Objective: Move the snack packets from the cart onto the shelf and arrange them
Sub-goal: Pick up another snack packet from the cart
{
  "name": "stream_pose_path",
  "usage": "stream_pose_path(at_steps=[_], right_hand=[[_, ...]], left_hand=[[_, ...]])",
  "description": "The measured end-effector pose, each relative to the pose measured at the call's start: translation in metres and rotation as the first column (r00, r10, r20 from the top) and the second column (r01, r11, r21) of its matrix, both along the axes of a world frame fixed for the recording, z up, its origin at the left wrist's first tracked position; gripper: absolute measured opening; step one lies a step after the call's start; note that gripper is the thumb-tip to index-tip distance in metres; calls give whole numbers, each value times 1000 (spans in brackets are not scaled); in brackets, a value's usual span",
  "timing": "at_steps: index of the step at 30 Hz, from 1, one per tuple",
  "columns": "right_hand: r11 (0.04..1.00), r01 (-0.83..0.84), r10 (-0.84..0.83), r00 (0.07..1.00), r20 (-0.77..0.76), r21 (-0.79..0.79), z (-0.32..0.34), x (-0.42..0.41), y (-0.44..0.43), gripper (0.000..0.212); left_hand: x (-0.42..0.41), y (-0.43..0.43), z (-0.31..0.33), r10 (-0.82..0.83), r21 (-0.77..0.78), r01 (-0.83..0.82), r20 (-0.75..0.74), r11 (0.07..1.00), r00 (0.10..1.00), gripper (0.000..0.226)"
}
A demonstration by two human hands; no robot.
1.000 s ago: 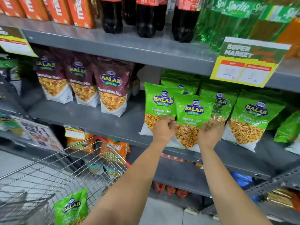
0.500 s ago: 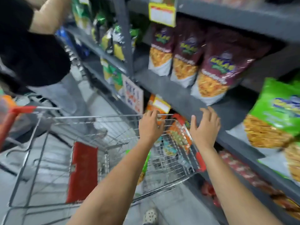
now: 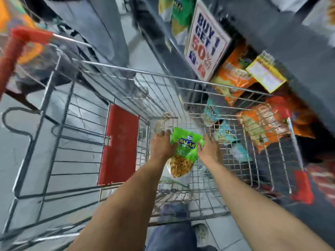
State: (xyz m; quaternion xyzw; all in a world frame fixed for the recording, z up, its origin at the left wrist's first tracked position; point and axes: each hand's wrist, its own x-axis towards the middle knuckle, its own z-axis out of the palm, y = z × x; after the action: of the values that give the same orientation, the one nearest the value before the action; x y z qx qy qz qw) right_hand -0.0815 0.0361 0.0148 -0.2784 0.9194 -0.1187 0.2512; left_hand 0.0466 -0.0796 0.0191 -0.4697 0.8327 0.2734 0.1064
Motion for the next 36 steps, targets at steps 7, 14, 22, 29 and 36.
stream_pose_path(at_steps=[7, 14, 22, 29, 36], right_hand=[[937, 203, -298, 890, 346, 285, -77, 8, 2, 42], [819, 444, -571, 682, 457, 363, -98, 10, -2, 29], [764, 599, -619, 575, 534, 241, -16, -22, -9, 38], [794, 589, -578, 654, 489, 150, -5, -22, 2, 32], [772, 634, -559, 706, 435, -36, 61, -44, 18, 13]], left_hand=[[3, 5, -67, 141, 290, -192, 188, 938, 972, 60], [5, 12, -88, 203, 411, -263, 185, 873, 962, 25], [-23, -1, -8, 178, 266, -191, 75, 945, 981, 18], [-16, 7, -3, 203, 319, -197, 14, 927, 979, 17], [-37, 10, 63, 92, 267, -45, -166, 963, 982, 17]])
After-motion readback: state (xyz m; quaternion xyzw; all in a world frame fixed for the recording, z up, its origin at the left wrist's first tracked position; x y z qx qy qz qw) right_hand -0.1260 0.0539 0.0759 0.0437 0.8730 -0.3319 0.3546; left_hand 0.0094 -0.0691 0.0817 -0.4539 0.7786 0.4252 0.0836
